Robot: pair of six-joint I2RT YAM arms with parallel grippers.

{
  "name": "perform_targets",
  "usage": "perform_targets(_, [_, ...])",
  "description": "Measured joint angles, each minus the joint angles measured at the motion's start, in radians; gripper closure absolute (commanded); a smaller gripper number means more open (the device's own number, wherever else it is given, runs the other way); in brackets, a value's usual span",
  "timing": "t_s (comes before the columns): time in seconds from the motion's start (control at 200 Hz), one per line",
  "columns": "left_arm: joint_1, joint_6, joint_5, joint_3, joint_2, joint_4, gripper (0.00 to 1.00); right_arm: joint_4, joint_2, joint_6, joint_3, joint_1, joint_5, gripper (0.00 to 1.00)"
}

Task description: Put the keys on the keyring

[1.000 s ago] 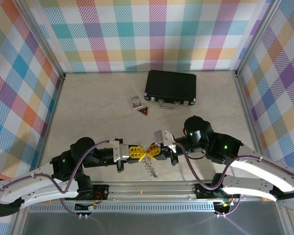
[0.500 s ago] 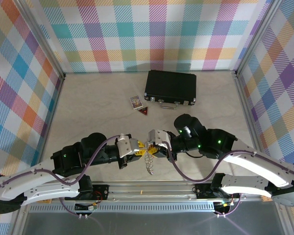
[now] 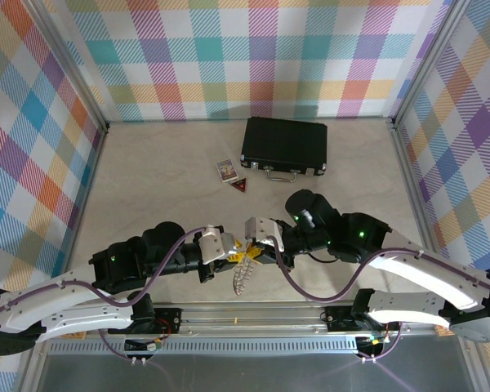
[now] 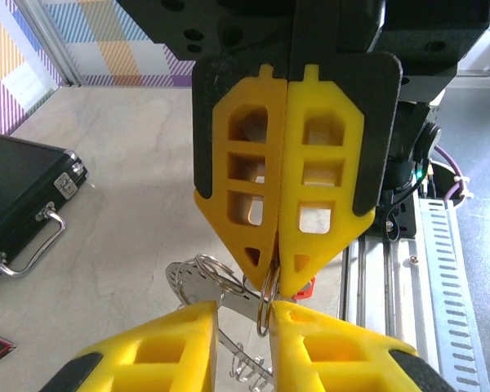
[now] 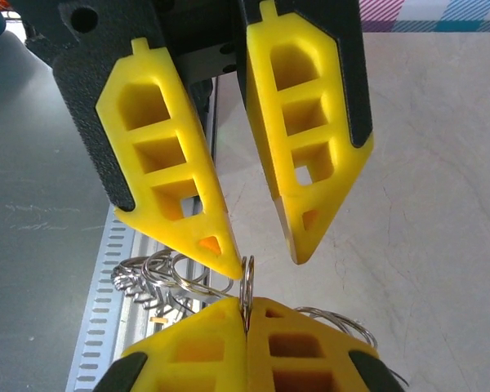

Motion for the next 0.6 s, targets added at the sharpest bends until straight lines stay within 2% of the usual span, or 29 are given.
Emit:
perform_targets(0.19, [0.000, 0.000, 0.001, -0.010, 0.000, 0.003, 0.80, 0.000, 0.014, 0.000, 0.001, 0.000, -0.007, 1.00])
perform_targets(0.395, [0.000, -0.006, 0.024, -0.016, -0.002, 0.003, 1.00, -0.002, 0.015, 0.000, 0.001, 0.000, -0.009, 1.00])
perform_targets(0.53, [0.000, -0.005, 0.028, -0.021, -0.014, 0.004, 1.00, 0.003, 0.017, 0.001, 0.001, 0.001, -0.015, 1.00])
perform_targets(0.6, [0.000, -0.005, 0.033, -0.028, -0.026, 0.012, 1.00, 0.008, 0.017, 0.003, 0.001, 0.003, -0.018, 0.89])
